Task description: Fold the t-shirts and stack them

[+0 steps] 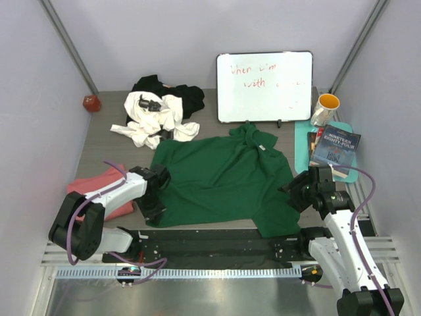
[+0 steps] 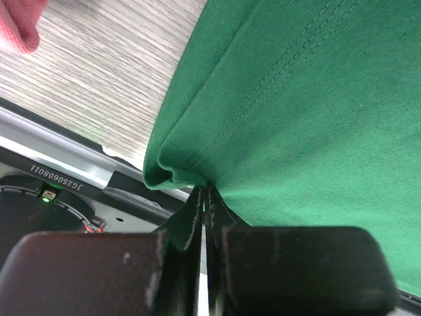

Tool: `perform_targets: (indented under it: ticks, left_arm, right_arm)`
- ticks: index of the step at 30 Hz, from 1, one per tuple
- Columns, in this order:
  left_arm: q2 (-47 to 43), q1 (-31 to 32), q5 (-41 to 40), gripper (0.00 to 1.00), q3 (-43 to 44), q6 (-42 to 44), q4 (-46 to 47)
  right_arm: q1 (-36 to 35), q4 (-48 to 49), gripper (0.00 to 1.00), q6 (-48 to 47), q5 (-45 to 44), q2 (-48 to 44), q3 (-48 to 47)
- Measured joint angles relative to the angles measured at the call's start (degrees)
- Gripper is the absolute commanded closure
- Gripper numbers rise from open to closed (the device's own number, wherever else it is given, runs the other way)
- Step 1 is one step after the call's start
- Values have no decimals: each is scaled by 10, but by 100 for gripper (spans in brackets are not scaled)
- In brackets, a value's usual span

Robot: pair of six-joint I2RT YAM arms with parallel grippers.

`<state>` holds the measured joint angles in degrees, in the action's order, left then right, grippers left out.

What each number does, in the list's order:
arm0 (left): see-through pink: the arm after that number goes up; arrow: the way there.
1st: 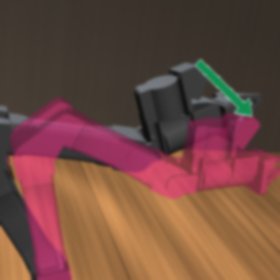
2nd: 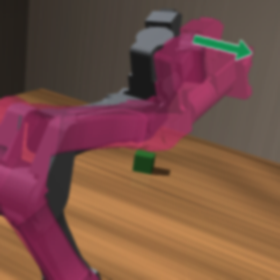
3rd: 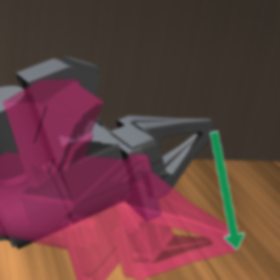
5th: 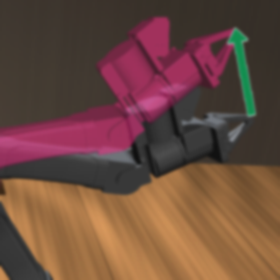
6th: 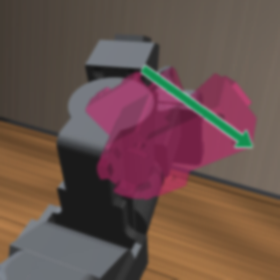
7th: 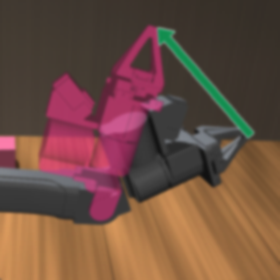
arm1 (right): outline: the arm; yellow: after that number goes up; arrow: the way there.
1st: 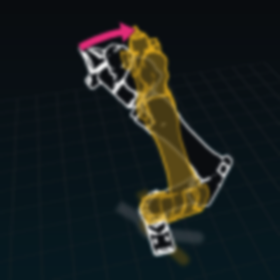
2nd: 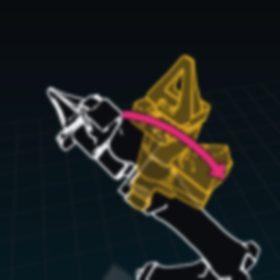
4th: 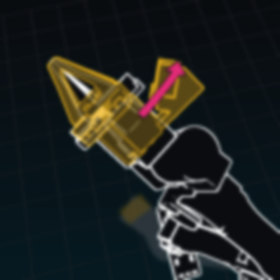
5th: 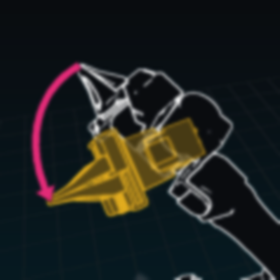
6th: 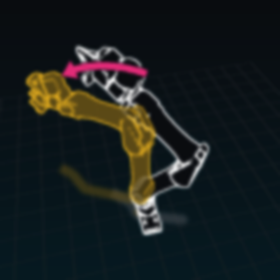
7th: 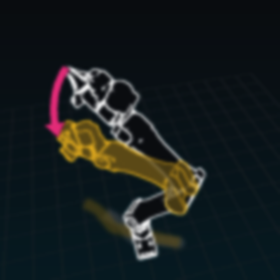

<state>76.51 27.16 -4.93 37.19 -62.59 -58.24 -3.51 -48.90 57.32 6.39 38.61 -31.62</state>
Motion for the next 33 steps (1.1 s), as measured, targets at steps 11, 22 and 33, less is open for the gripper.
perform_targets:
  ticks: [11,22,33]
  left_arm:
    - [-26,1,-20,100,10,-1,-18]
    - [-36,1,-21,100,10,-1,-21]
    - [-36,1,-21,100,10,0,-20]
  right_arm:
    - [0,-91,39,35,-115,-1,-46]
    - [0,-112,35,169,-83,-89,76]
    - [0,-143,32,237,-136,-138,41]
